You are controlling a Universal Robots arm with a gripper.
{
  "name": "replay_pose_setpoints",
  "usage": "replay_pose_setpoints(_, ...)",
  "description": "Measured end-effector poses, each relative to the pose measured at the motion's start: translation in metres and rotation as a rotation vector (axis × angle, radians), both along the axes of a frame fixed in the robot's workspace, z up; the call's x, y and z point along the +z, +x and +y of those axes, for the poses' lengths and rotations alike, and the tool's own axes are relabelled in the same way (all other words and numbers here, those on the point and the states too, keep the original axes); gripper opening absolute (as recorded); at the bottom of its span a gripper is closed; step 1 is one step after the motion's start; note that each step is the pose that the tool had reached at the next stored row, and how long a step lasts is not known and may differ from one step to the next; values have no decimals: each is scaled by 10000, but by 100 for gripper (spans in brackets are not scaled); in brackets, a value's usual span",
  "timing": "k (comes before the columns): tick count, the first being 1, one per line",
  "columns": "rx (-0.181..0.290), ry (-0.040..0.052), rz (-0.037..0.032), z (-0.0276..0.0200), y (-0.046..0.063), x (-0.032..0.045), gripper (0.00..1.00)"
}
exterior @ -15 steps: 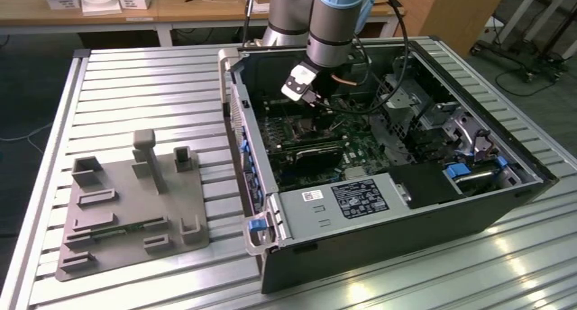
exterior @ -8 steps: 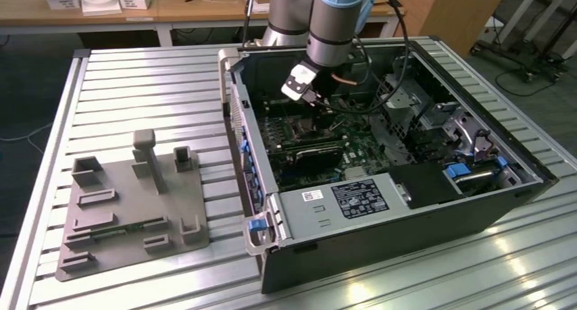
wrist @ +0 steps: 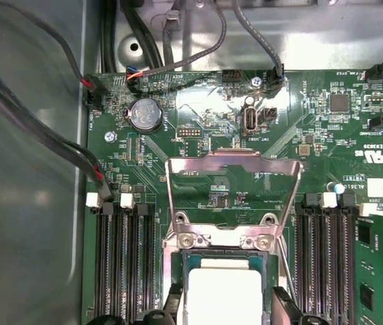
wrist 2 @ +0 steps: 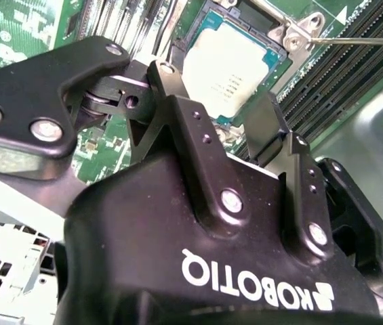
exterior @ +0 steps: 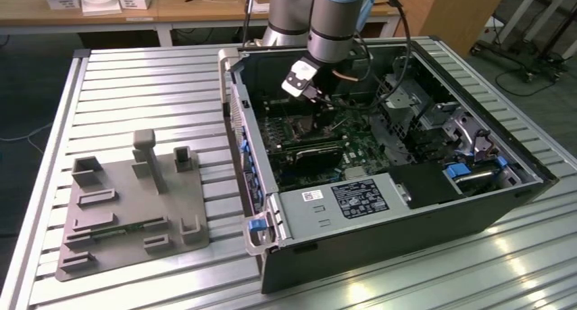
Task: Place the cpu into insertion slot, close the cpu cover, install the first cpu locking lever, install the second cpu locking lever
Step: 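Place the cpu into insertion slot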
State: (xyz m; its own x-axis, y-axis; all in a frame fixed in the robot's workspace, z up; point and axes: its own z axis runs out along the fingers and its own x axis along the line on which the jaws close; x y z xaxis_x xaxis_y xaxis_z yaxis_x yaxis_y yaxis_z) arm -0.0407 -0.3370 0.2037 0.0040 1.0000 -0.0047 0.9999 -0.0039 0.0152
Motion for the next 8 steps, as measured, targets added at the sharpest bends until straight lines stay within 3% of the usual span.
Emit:
replay_pose_setpoints(6,0,0,0,0,0,76,61)
replay_pose_setpoints(8,0,1,0,0,1,99,53)
